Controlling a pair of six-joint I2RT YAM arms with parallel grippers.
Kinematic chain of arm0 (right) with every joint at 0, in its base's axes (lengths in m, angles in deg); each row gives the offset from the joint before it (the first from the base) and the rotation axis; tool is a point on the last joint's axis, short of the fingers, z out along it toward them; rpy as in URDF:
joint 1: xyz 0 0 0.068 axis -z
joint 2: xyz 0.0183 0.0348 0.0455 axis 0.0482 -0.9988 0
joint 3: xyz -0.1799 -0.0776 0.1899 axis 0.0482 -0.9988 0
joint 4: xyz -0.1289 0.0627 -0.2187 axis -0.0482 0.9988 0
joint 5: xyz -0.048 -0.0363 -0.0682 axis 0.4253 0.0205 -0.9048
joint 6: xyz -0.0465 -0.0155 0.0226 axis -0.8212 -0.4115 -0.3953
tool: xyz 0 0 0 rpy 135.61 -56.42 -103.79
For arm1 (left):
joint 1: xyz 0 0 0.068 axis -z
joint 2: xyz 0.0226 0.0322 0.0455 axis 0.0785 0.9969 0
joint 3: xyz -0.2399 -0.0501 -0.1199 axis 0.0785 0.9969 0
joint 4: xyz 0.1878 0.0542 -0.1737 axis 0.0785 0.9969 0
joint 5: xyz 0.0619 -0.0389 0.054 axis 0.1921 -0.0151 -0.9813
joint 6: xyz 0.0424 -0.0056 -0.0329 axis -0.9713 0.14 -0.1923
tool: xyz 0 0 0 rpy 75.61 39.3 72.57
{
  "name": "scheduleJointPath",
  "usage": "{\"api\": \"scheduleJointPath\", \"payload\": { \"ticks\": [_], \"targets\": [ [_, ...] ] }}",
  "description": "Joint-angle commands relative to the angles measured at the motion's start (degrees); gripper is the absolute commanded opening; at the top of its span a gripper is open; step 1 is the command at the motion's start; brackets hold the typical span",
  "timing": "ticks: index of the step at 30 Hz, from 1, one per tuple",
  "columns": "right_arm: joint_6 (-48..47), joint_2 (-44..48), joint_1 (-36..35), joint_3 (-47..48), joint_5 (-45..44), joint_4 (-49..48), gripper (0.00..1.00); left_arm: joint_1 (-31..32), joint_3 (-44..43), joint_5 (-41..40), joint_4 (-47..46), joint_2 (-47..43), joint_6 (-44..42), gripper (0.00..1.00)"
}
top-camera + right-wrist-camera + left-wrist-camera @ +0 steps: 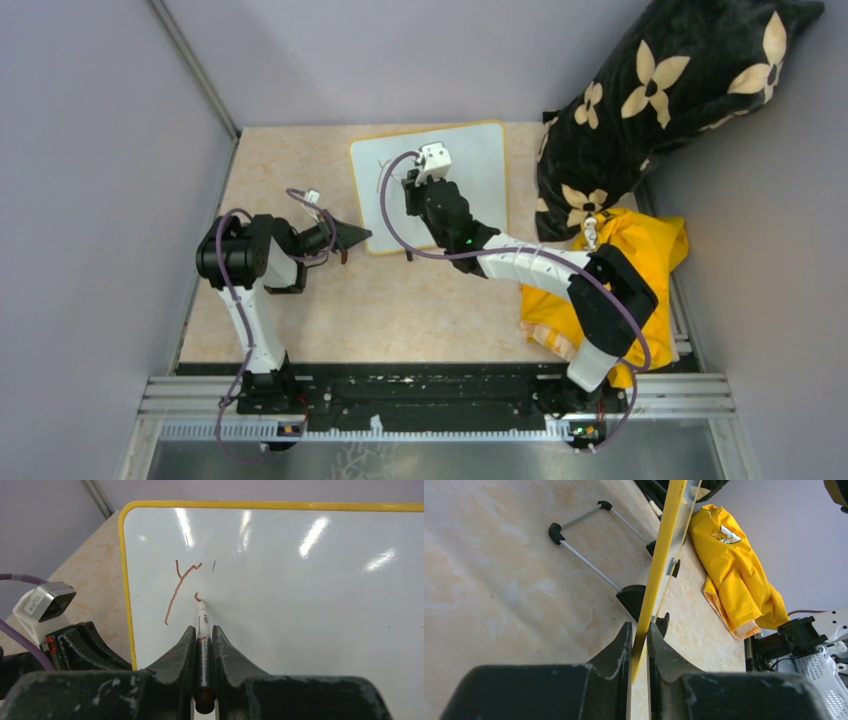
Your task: Write a sentence on the whiteboard
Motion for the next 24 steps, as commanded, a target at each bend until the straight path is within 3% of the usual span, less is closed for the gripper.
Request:
{"api": "scheduleJointPath", "payload": {
  "ticks": [1, 24],
  "targets": [
    [-0.5, 2.3, 0.7, -1.0, -3.8, 1.9, 0.00, 0.1, 0.7, 0.1, -6.0, 1.3, 0.2, 0.00],
    [-1.7, 1.2, 1.8, 2.6, -4.0, 1.7, 0.00, 1.6, 0.6, 0.1, -6.0, 1.2, 0.2, 0.00]
  ]
}}
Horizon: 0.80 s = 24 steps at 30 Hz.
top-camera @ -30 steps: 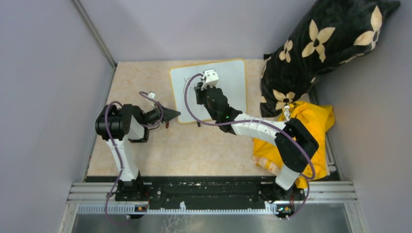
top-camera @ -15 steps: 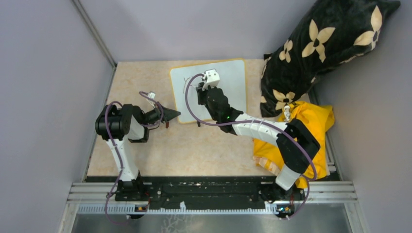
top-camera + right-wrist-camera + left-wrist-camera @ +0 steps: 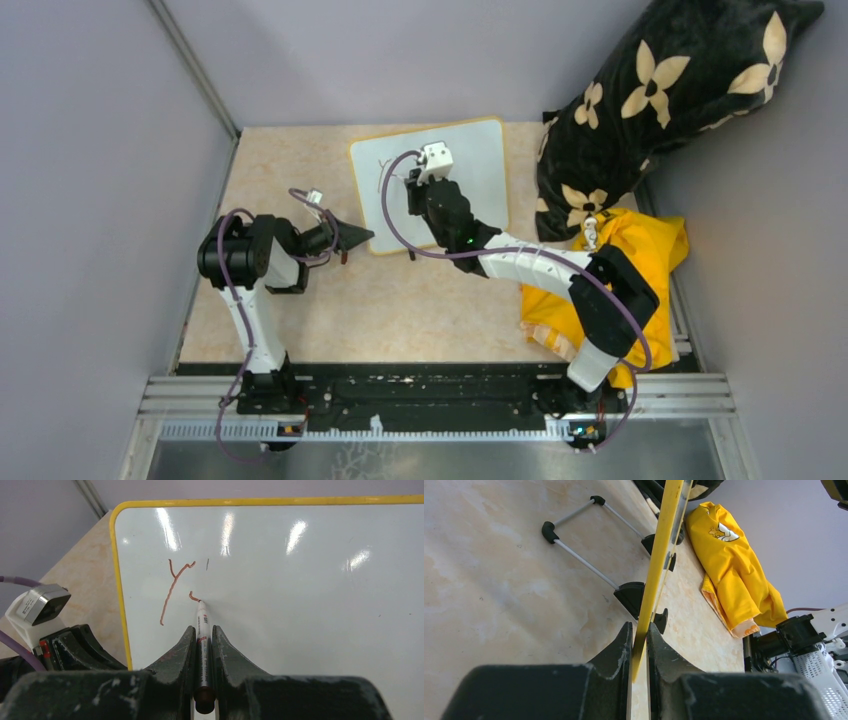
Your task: Write a sentence on the whiteboard
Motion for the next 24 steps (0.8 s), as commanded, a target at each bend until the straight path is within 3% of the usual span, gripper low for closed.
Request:
{"api": "scheduleJointPath", "payload": {
  "ticks": [1, 24],
  "targets": [
    [-1.5, 0.6, 1.5, 3.0, -2.9, 0.7, 0.00, 0.4, 0.6, 0.3, -6.0, 1.3, 0.3, 0.00],
    [-1.9, -1.6, 1.4, 6.1, 0.5, 0.2, 0.00, 0.4, 0.6, 0.3, -5.9, 1.2, 0.1, 0.00]
  ]
}}
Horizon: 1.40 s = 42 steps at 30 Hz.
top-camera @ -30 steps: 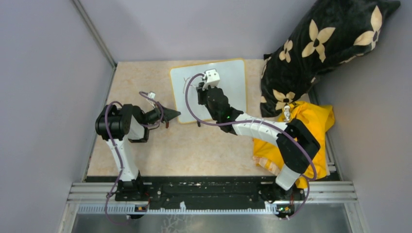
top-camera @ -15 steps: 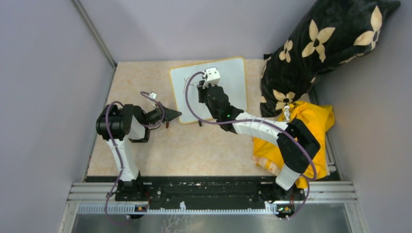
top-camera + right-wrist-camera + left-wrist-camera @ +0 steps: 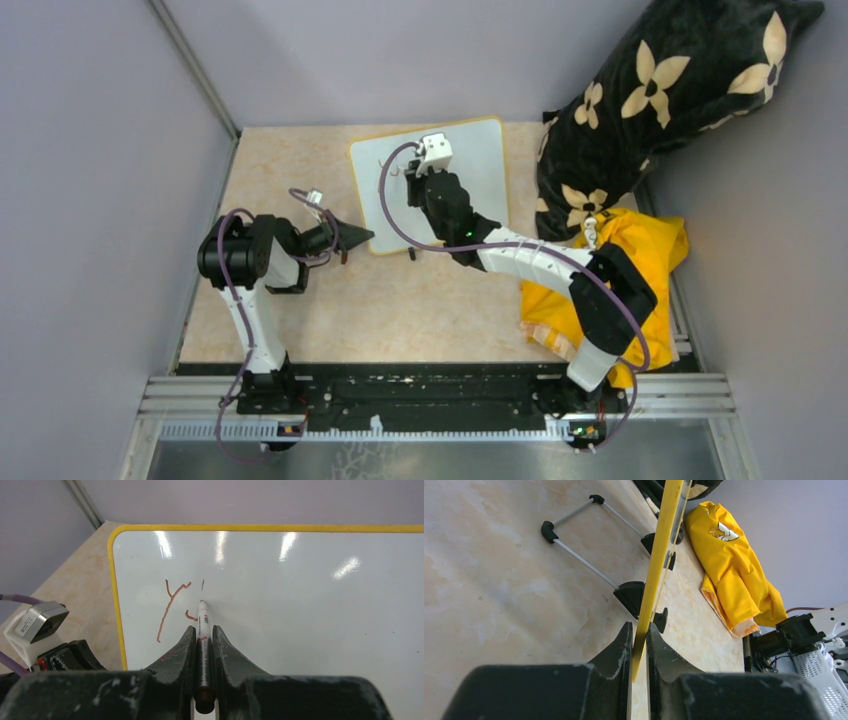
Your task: Write a sentence on the whiteboard
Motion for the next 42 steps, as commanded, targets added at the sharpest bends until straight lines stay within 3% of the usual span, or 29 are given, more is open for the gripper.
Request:
{"api": "scheduleJointPath", "payload": {
  "ticks": [1, 24, 42],
  "targets": [
    [-0.4, -0.9, 0.9, 2.7, 1.5, -1.0, 0.00, 0.4, 0.6, 0.3, -5.9, 1.3, 0.2, 0.00],
    [1.9, 0.6, 0.8, -0.8, 6.1, 0.6, 0.00, 0.4, 0.5, 0.3, -5.8, 1.3, 0.2, 0.00],
    [1.6, 9.0, 1.0, -5.1, 3.3, -3.6, 0.00, 0.4, 0.5, 0.3, -5.7, 1.3, 0.3, 0.00]
  ]
}}
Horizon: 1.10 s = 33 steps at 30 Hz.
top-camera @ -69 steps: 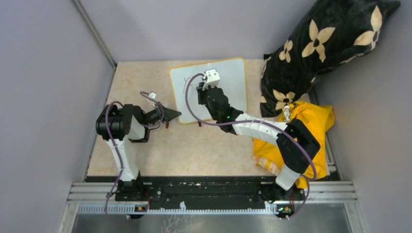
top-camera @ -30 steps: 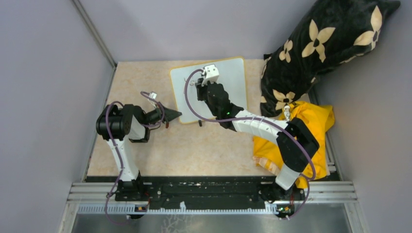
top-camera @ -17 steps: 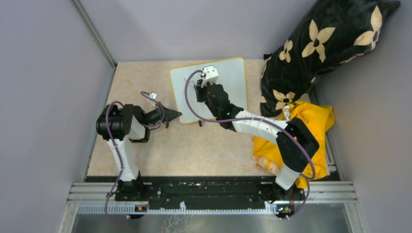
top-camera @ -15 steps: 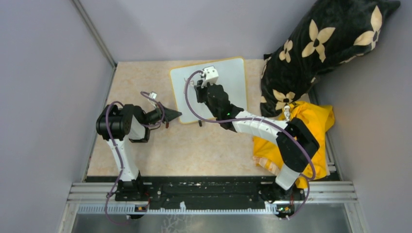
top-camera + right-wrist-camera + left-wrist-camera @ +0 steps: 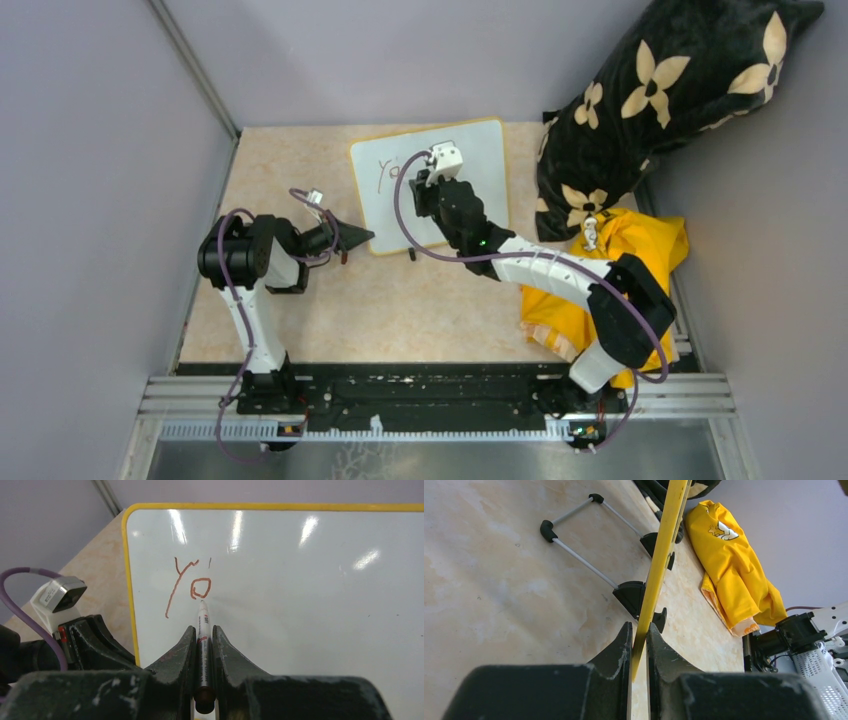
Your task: Write a sentence on the whiteboard
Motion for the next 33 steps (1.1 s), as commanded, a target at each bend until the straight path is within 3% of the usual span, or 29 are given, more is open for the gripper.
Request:
{"api": "scheduleJointPath", "payload": {
  "ticks": [1, 33],
  "targets": [
    [-0.3, 3.7, 0.8, 1.4, -2.2, -4.1, 0.00, 0.4, 0.5, 0.2, -5.7, 1.3, 0.3, 0.00],
    [0.4, -1.9, 2.7, 4.9, -1.1, -4.4, 0.00, 0.4, 0.3, 0.4, -5.2, 1.3, 0.4, 0.00]
  ]
}}
